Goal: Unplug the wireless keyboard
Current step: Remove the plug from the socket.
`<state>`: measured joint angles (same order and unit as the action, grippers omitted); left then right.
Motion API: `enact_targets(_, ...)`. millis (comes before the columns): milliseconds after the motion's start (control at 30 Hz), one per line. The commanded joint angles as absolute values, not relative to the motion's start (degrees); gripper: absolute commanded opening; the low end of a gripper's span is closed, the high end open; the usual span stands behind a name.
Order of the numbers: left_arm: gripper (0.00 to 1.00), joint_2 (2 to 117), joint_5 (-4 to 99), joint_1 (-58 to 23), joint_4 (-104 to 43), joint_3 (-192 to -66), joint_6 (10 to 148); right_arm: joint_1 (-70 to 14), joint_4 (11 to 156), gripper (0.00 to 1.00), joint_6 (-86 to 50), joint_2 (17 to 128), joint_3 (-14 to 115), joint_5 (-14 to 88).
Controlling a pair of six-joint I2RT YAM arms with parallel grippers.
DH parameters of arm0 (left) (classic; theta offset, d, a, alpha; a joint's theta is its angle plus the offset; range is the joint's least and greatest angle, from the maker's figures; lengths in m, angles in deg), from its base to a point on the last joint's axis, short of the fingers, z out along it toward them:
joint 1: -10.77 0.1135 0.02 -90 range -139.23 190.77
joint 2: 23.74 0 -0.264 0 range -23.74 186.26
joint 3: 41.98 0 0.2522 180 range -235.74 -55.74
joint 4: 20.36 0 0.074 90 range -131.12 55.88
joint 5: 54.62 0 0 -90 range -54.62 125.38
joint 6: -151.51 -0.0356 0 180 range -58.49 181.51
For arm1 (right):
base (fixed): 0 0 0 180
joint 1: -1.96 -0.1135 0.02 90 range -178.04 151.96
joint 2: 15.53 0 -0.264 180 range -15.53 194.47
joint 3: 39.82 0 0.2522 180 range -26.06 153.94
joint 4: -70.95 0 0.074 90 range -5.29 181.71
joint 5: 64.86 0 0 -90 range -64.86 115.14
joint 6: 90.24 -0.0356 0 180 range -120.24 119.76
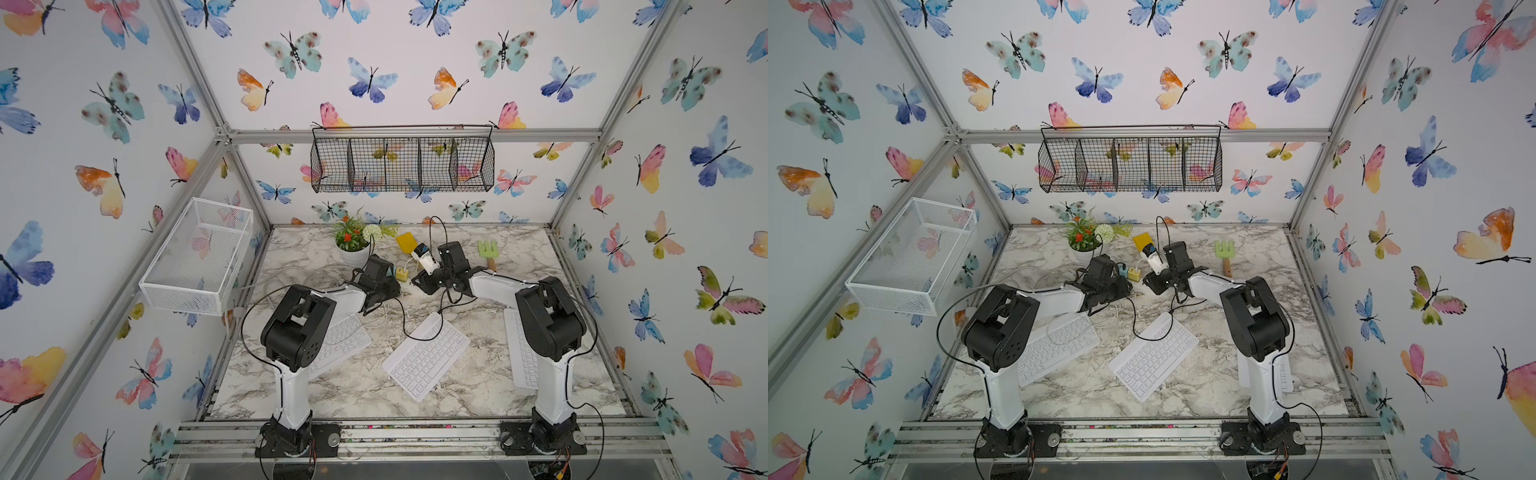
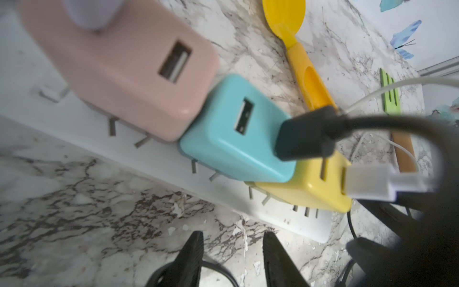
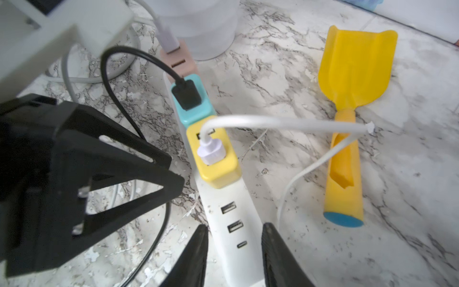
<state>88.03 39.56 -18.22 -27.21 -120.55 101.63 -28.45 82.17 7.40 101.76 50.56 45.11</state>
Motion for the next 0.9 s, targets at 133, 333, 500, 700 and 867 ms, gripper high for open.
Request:
enact_targets(133, 0.47, 90.3, 36.7, -18.0, -30.6, -122.7, 105.5, -28.3, 80.6, 0.42, 13.6, 104.8, 54.5, 51.2)
enact_targets(333, 0.5, 92.2, 36.0, -18.1, -31.4, -122.8, 108.8, -28.3, 79.2, 0.45, 15.1, 107.3, 56.2, 53.9)
enact_targets(500, 0.5, 93.9, 34.4, -18.1, -34.9, -124.6, 111.6, -28.3, 80.7, 0.44, 15.6, 110.6, 59.8, 56.6)
enact_targets(700, 0.51, 95.3, 34.8, -18.1, -36.9, -125.4, 114.5, -28.3, 80.1, 0.43, 15.9, 112.5, 61.3, 57.0)
enact_targets(867, 0.5, 94.6, 35.6, -18.1, -36.9, -124.0, 115.4, -28.3, 79.2, 0.42, 17.1, 113.9, 62.3, 56.9)
